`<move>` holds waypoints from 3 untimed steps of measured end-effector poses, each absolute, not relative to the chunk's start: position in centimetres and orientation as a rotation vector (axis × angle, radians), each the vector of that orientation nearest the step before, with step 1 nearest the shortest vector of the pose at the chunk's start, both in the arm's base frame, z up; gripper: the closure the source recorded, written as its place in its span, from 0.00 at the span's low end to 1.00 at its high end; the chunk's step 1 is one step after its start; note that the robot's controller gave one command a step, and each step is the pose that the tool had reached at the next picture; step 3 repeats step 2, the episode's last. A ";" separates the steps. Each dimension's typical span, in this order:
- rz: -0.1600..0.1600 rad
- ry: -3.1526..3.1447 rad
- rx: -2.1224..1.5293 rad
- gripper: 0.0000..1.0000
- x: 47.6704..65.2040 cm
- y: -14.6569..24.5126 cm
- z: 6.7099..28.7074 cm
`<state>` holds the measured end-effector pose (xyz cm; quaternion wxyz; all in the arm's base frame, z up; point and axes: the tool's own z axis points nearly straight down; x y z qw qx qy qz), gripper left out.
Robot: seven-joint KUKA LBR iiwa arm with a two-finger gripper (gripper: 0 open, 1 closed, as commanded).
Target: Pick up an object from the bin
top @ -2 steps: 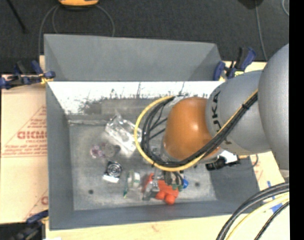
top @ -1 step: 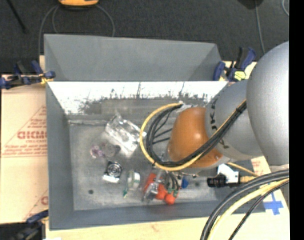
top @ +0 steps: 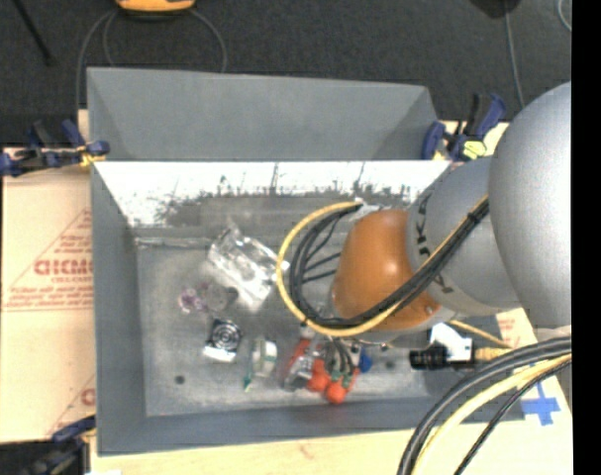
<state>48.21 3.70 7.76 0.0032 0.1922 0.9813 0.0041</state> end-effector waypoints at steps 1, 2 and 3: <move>0.005 3.076 0.597 1.00 49.0 4.8 15.5; 0.004 3.073 0.602 1.00 48.3 3.5 24.4; 0.004 3.073 0.602 1.00 48.3 3.5 24.4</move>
Offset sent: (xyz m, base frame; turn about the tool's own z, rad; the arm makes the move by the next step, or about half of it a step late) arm 0.0051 0.0102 0.0729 0.0012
